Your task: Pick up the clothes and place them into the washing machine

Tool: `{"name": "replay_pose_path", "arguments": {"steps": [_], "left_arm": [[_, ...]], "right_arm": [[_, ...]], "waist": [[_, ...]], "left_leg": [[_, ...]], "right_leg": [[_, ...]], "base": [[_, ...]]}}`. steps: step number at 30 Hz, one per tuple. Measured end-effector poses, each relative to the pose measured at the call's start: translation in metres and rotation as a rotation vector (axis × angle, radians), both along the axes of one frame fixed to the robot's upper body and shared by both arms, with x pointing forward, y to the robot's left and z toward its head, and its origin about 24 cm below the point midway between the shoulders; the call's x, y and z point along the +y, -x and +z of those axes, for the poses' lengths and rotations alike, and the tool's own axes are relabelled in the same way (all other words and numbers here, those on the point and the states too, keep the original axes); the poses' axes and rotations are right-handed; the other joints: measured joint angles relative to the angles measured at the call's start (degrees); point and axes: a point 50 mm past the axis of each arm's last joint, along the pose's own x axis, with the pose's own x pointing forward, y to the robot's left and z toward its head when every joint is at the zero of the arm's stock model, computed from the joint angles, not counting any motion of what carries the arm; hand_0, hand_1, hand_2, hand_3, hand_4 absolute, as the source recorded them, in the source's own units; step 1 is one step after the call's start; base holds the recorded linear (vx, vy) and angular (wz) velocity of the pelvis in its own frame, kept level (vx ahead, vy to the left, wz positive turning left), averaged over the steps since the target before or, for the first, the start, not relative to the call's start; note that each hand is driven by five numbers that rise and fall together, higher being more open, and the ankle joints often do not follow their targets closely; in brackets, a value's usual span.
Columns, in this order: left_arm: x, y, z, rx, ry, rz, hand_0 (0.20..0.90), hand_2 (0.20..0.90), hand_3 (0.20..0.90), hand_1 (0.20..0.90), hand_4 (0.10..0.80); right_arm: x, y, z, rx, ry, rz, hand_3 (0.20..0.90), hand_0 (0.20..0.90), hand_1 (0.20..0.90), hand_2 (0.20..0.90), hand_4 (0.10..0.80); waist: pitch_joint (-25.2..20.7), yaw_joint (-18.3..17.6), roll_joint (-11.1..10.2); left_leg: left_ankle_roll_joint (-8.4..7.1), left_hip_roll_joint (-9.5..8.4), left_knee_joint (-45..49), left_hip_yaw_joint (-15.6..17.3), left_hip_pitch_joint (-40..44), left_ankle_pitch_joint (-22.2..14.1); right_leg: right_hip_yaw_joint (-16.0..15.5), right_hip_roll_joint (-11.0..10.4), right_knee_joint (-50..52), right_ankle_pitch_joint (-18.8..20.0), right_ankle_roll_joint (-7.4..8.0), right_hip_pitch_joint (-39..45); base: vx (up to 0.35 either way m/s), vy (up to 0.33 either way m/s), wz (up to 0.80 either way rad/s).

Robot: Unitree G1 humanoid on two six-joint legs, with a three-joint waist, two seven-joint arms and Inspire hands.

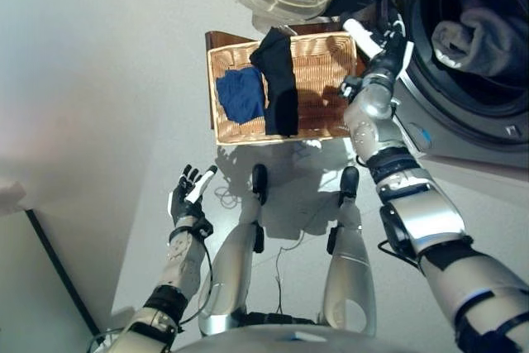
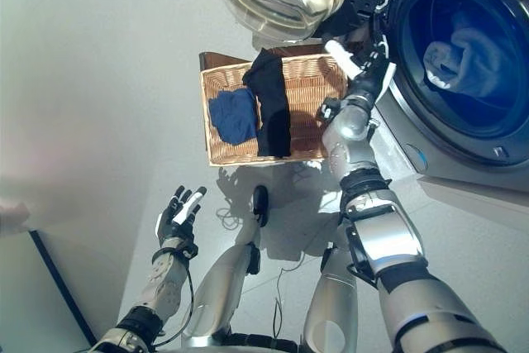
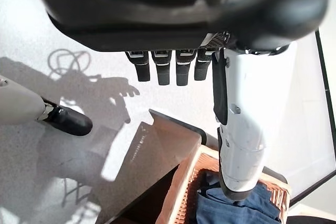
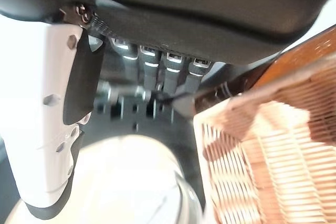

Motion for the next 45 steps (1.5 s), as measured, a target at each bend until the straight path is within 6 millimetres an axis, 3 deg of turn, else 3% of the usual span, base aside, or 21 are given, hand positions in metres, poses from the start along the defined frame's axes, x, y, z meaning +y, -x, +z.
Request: {"name": "replay_pose_path", "arguments": {"steps": [11, 21, 31, 45], "left_arm": [[0.004, -0.004, 0.01, -0.042, -0.05, 0.004, 0.9, 0.9, 0.9, 0.9, 0.8], [0.007, -0.008, 0.017, -0.075, -0.075, -0.001, 0.9, 0.9, 0.9, 0.9, 0.8], [0.005, -0.019, 0.029, -0.132, -0.1, -0.014, 0.9, 0.9, 0.9, 0.9, 0.8], [0.004, -0.02, 0.031, -0.135, -0.102, -0.015, 0.9, 0.9, 0.9, 0.9, 0.8]], "right_arm": [[0.027, -0.001, -0.016, 0.088, 0.251, 0.059, 0.9, 0.9, 0.9, 0.9, 0.8], [0.014, -0.005, -0.04, 0.236, 0.266, 0.025, 0.9, 0.9, 0.9, 0.9, 0.8], [0.007, -0.009, -0.037, 0.277, 0.305, 0.027, 0.9, 0.9, 0.9, 0.9, 0.8], [0.003, -0.015, -0.012, 0.239, 0.336, -0.021, 0.9, 0.9, 0.9, 0.9, 0.8]], "waist": [[0.7, 0.6, -1.2], [0.8, 2.3, -1.3], [0.8, 4.4, -1.3], [0.8, 5.1, -1.2]], "left_leg": [[-0.54, 0.61, 0.0, -1.0, -0.4, 0.2], [-0.84, 0.97, 0.0, -1.6, -3.4, 0.5], [-1.12, 0.98, 0.0, -3.3, -7.4, 1.2], [-2.28, 1.27, 0.4, -5.2, -11.2, 1.9]], "right_leg": [[-1.2, 0.4, -0.1, -0.3, -0.24, 0.6], [-2.0, 0.8, -0.1, -0.5, -0.65, -1.9], [-3.6, 0.8, 0.1, -0.5, -0.76, -5.0], [-4.8, 1.1, 2.9, -1.5, -1.24, -9.0]], "base": [[-0.009, 0.003, 0.05], [-0.006, 0.008, 0.04], [0.0, -0.001, 0.07], [0.001, -0.007, 0.04]]}}
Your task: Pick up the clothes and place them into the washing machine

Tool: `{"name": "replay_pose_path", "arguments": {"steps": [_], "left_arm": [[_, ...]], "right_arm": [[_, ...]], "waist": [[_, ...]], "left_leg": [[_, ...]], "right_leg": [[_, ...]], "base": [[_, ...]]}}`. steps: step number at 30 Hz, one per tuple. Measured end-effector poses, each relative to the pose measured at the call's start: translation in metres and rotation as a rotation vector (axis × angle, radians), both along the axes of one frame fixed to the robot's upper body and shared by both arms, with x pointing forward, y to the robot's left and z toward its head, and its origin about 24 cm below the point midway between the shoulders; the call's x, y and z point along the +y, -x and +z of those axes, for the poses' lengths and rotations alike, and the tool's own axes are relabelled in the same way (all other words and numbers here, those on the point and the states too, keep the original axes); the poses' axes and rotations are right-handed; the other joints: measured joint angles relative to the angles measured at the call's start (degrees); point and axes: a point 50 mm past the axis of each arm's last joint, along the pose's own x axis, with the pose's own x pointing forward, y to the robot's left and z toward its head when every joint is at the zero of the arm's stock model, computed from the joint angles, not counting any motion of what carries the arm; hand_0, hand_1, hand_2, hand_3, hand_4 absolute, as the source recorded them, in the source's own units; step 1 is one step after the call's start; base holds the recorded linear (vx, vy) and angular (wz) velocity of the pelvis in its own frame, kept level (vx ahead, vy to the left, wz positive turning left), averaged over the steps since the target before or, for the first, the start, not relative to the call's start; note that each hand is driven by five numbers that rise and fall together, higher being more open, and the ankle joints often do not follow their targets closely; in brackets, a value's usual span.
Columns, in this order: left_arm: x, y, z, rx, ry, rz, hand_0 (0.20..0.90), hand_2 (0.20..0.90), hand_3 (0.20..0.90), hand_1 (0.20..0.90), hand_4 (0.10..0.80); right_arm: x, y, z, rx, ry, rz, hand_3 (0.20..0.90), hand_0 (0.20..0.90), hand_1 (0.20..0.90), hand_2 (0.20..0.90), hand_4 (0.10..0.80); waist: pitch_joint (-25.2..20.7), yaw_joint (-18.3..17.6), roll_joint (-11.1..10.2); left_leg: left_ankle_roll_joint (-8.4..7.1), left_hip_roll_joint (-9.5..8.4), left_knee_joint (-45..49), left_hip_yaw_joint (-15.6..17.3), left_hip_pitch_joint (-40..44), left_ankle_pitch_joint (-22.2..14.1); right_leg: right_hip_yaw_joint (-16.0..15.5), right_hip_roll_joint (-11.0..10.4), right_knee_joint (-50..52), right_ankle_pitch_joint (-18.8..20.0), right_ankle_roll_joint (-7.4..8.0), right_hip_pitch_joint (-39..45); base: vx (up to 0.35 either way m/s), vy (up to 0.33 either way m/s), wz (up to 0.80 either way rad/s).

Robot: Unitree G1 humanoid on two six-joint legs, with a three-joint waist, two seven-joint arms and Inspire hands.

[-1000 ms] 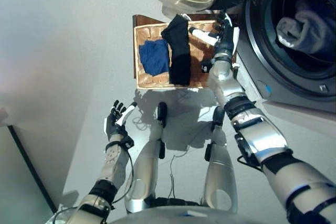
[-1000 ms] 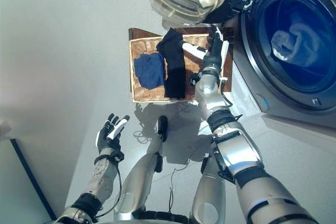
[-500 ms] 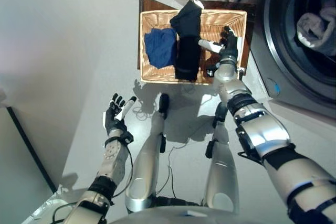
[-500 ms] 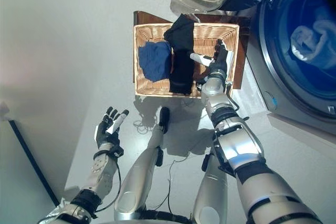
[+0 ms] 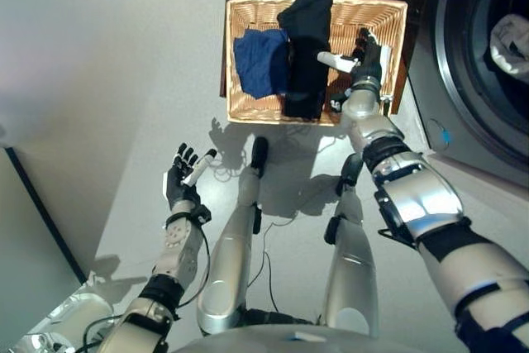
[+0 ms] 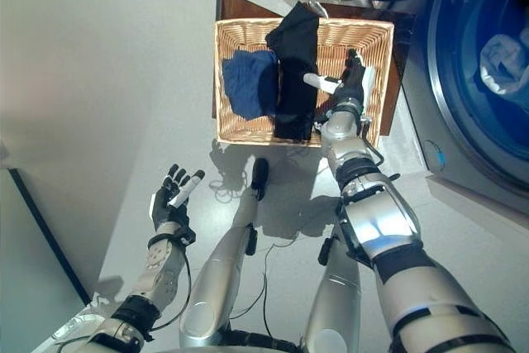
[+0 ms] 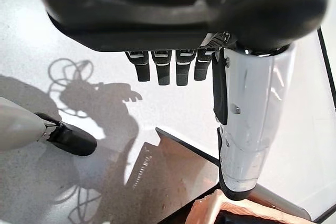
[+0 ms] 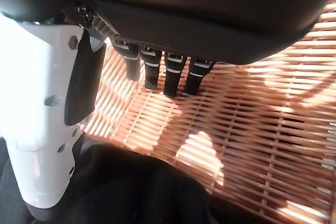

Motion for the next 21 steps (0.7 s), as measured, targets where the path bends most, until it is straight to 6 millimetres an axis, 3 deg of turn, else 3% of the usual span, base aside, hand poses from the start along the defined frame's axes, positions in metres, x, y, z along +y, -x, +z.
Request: {"name": "replay_pose_path", "arguments": {"steps": [4, 11, 18, 21], "left_arm": [[-0.001, -0.002, 0.003, -0.015, 0.002, -0.004, 0.9, 0.9, 0.9, 0.9, 0.8], [-0.002, -0.003, 0.003, -0.014, 0.004, -0.004, 0.9, 0.9, 0.9, 0.9, 0.8], [-0.002, -0.003, 0.003, -0.013, 0.005, -0.004, 0.9, 0.9, 0.9, 0.9, 0.8], [-0.003, -0.005, 0.004, -0.012, 0.005, -0.005, 0.9, 0.9, 0.9, 0.9, 0.8]], "right_arm": [[-0.001, -0.001, 0.006, -0.016, 0.002, -0.008, 0.9, 0.9, 0.9, 0.9, 0.8], [-0.006, -0.001, 0.012, -0.033, 0.003, -0.043, 0.9, 0.9, 0.9, 0.9, 0.8], [-0.012, -0.001, 0.009, -0.01, 0.002, -0.067, 0.9, 0.9, 0.9, 0.9, 0.8], [-0.016, 0.001, -0.002, 0.037, 0.005, -0.078, 0.9, 0.9, 0.9, 0.9, 0.8]], "waist": [[-0.1, 0.4, 0.1], [-0.1, 1.6, 0.2], [-0.2, 2.3, 0.3], [-0.2, 3.2, 0.3]], "left_leg": [[-1.0, 0.64, 0.1, -2.0, -1.8, 0.7], [-0.91, 0.73, 0.8, -3.9, -3.3, 0.6], [-0.97, 0.56, 1.9, -4.9, -3.4, 0.7], [-1.23, 0.6, 1.7, -5.0, -1.2, 0.8]], "right_leg": [[-1.4, 0.2, 2.4, -1.4, -0.58, -1.7], [-2.0, 0.3, 6.2, -2.8, -1.12, -4.4], [-2.6, 0.1, 8.0, -3.7, -1.45, -4.0], [-3.0, 0.1, 8.1, -4.2, -1.17, -1.9]], "base": [[-0.001, -0.013, 0.14], [0.016, 0.001, 0.06], [0.019, 0.016, 0.07], [0.016, 0.011, 0.05]]}}
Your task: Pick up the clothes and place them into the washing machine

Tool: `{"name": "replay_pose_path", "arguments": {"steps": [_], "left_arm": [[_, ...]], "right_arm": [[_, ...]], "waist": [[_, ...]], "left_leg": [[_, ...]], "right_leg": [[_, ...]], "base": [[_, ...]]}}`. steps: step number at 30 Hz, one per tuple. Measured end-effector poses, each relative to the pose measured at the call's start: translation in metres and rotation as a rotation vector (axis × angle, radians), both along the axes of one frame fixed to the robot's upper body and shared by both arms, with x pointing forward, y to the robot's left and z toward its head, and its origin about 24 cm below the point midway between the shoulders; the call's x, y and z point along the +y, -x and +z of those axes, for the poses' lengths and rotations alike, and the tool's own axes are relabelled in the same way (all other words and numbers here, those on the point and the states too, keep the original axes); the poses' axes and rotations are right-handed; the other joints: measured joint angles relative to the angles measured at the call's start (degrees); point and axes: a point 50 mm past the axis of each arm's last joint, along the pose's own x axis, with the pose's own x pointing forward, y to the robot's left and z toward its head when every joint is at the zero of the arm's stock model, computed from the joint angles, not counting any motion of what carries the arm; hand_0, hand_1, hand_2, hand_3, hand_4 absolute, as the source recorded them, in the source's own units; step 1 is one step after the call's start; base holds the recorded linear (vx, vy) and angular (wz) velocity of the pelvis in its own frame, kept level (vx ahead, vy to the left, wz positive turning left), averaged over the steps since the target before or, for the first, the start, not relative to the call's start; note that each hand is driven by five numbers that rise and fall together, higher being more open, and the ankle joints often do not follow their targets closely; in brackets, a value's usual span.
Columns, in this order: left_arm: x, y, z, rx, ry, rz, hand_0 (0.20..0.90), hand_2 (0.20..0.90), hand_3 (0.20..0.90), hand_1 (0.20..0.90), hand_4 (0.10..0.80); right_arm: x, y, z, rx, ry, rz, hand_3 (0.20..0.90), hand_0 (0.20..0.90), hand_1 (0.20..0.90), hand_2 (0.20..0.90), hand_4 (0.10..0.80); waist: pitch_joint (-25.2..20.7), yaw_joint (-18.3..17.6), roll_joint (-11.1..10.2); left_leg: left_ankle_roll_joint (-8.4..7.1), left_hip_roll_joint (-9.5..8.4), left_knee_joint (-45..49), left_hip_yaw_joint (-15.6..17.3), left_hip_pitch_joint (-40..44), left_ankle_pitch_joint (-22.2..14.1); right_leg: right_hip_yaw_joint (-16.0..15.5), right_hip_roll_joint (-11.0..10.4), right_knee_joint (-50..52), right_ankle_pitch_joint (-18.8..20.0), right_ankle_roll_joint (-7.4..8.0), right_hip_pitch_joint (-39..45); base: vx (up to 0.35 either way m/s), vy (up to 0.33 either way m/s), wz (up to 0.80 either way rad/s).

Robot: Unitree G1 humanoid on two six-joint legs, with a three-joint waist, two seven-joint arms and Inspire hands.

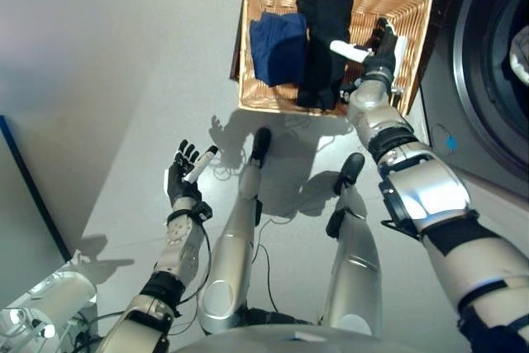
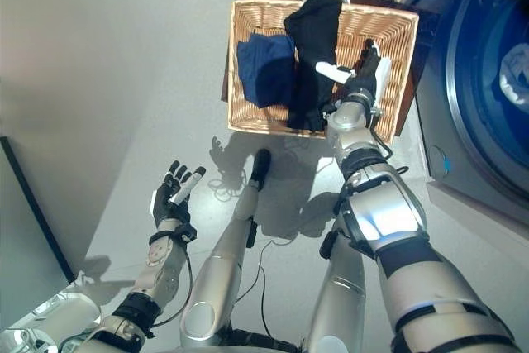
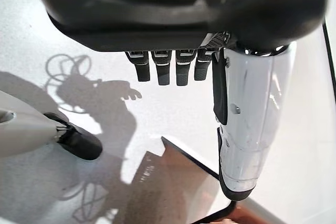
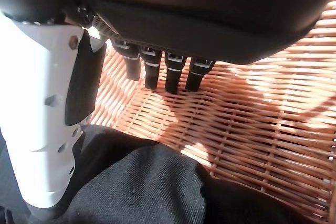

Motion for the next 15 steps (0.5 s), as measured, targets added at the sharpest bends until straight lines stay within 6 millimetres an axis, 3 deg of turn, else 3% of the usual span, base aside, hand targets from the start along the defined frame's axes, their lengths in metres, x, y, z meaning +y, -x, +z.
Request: {"name": "replay_pose_path", "arguments": {"steps": [8, 15], "left_arm": [[-0.003, -0.007, 0.005, -0.013, -0.005, -0.011, 0.9, 0.9, 0.9, 0.9, 0.8], [-0.001, -0.005, 0.0, 0.01, -0.008, -0.001, 0.9, 0.9, 0.9, 0.9, 0.8]], "right_arm": [[0.046, -0.001, -0.017, 0.063, -0.027, 0.141, 0.9, 0.9, 0.9, 0.9, 0.8], [0.053, 0.0, -0.023, 0.09, -0.012, 0.152, 0.9, 0.9, 0.9, 0.9, 0.8]], "waist": [[0.0, 1.8, 0.0], [0.0, 2.6, 0.0]], "left_leg": [[-0.01, -0.16, -0.1, -0.6, 5.3, -0.4], [0.04, -0.37, -0.1, -0.3, 6.4, -0.6]], "right_leg": [[-2.0, -0.4, -1.0, -1.0, 0.37, 7.1], [-2.0, -0.7, -2.2, -0.9, 0.89, 8.8]], "base": [[0.016, 0.012, 0.13], [0.005, 0.004, 0.01]]}}
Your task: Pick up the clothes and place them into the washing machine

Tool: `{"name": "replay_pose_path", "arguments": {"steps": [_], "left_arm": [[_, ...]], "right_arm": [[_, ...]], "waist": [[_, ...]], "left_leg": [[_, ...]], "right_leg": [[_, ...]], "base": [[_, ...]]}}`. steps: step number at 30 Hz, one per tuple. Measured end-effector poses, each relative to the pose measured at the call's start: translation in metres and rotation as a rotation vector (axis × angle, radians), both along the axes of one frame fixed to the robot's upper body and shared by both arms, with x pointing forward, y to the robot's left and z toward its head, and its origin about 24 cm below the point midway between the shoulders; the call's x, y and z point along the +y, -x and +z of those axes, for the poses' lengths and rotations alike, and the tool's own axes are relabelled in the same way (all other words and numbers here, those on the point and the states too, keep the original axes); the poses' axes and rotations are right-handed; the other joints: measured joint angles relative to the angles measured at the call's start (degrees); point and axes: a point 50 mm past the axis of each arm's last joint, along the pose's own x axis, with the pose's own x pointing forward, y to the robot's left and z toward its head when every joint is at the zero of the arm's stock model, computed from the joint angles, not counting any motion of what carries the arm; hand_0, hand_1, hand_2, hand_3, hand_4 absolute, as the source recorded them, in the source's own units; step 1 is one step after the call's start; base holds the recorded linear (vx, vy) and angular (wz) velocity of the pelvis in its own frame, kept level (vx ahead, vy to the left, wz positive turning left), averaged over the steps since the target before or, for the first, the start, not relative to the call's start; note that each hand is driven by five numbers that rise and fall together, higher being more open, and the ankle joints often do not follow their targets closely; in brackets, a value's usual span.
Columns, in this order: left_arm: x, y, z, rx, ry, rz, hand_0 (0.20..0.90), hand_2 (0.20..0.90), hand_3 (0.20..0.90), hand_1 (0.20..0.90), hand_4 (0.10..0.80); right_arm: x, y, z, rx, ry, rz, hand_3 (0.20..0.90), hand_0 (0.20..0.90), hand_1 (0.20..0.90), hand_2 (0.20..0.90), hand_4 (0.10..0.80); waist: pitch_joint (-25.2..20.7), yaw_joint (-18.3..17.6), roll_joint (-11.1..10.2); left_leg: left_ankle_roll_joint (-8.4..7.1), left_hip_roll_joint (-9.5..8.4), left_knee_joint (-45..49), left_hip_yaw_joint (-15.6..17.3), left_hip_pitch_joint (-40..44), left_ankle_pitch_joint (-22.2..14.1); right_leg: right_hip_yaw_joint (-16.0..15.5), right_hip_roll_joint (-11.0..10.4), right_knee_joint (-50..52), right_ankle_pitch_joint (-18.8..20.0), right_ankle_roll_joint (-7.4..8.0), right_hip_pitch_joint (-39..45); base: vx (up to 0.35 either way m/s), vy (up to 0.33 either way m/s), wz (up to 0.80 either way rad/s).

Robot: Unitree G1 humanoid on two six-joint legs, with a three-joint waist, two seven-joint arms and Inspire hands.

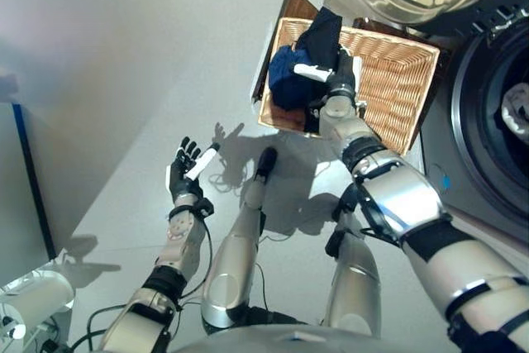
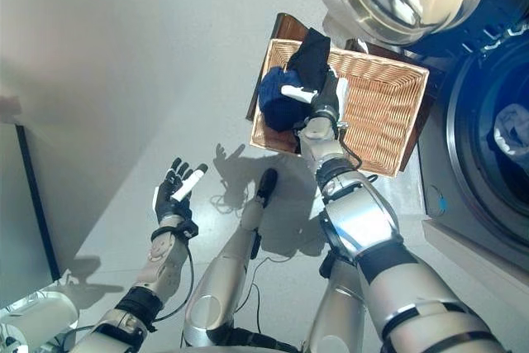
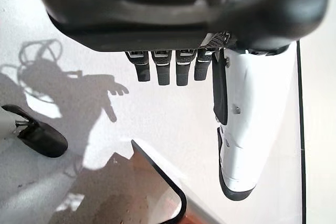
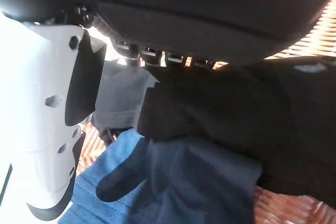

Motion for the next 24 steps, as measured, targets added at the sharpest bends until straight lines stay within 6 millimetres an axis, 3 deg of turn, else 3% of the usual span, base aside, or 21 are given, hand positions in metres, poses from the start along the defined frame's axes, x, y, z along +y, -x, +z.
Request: {"name": "replay_pose_path", "arguments": {"steps": [12, 21, 22, 24], "left_arm": [[0.001, 0.002, -0.002, 0.007, 0.018, 0.011, 0.9, 0.9, 0.9, 0.9, 0.8], [-0.003, 0.002, 0.003, -0.016, 0.02, 0.0, 0.9, 0.9, 0.9, 0.9, 0.8], [-0.005, 0.002, 0.004, -0.017, 0.02, -0.008, 0.9, 0.9, 0.9, 0.9, 0.8], [-0.008, 0.002, 0.004, -0.019, 0.021, -0.02, 0.9, 0.9, 0.9, 0.9, 0.8]], "right_arm": [[-0.004, 0.001, -0.004, 0.014, 0.014, -0.029, 0.9, 0.9, 0.9, 0.9, 0.8], [-0.01, -0.002, 0.016, -0.059, 0.02, -0.065, 0.9, 0.9, 0.9, 0.9, 0.8], [-0.011, -0.003, 0.022, -0.081, 0.02, -0.069, 0.831, 0.831, 0.831, 0.831, 0.751], [-0.016, -0.004, 0.031, -0.117, 0.021, -0.083, 0.56, 0.56, 0.56, 0.56, 0.557]], "waist": [[0.0, 0.0, 0.0], [0.0, -1.1, -0.5], [0.0, -1.4, -0.5], [0.0, -1.5, -0.6]], "left_leg": [[0.0, 0.12, -0.8, -0.4, -0.5, 0.0], [0.01, 0.28, -0.5, -0.4, -5.4, 0.0], [0.04, 0.29, -0.3, -0.4, -6.4, 0.1], [-0.01, 0.41, 0.0, -0.4, -8.0, 0.2]], "right_leg": [[-0.7, 0.5, -3.0, 1.1, 0.16, 1.1], [-0.7, 0.7, -2.7, 1.0, 0.03, -3.7], [-0.7, 0.8, -2.6, 1.1, 0.06, -4.7], [-0.6, 0.9, -2.2, 1.2, -0.06, -6.4]], "base": [[0.001, -0.006, 0.02], [0.0, 0.0, 0.0], [-0.03, 0.002, -0.04], [-0.024, 0.007, -0.04]]}}
